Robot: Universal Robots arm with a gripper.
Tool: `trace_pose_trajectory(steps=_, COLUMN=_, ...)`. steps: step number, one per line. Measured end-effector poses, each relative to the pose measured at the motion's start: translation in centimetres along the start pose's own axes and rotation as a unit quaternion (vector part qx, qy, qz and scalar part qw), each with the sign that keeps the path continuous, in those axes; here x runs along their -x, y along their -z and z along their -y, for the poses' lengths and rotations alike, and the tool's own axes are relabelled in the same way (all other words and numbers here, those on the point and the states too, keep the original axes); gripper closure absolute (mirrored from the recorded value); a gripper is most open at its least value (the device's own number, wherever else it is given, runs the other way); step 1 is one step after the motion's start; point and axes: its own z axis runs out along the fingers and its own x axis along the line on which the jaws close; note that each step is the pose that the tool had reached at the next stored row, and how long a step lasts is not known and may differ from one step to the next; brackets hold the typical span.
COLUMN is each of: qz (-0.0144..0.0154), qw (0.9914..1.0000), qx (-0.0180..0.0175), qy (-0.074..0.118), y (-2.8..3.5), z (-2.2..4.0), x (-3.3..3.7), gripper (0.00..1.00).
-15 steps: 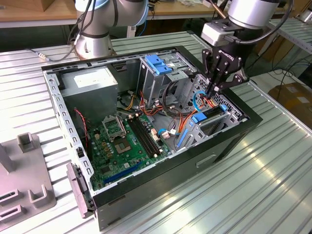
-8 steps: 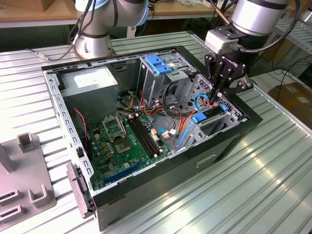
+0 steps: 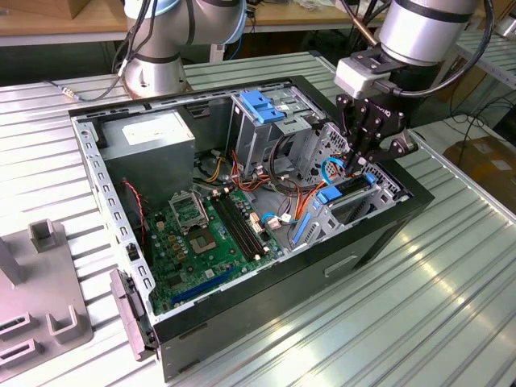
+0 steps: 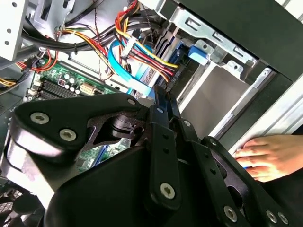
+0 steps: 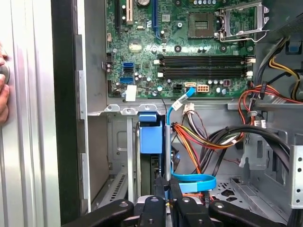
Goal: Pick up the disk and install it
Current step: 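Insert the second disk wire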
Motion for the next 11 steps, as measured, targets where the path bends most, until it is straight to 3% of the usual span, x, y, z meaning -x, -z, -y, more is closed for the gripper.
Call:
trace_pose_trajectory(steps=3, qz=0.0027, qw=0.99998, qx=-0.0054, qy=0.000, y=-0.06, z=-0.14, x=-0.42, gripper=0.84)
trace_pose_trajectory(steps=5, qz=0.0070, qw=0.99993, qx=-0.0095, qy=0.000, y=-0.13, z=-0.18, x=-0.75, gripper=0.84)
trace_pose_trajectory(steps=6, qz=0.0160, qw=0.99978, qx=-0.0138, qy=0.000, y=-0.17, z=-0.42, x=-1.04, gripper=0.84)
trace_pose_trajectory(steps=7, qz=0.0185, qw=0.99971, qx=-0.0154, qy=0.000, y=-0.19, z=-0.43, x=-1.20, gripper=0.84)
trace_pose_trajectory(steps=11, qz=0.0238, qw=0.99954, qx=-0.0189, qy=0.000, y=-0.33, z=-0.48, x=-1.65, gripper=0.84)
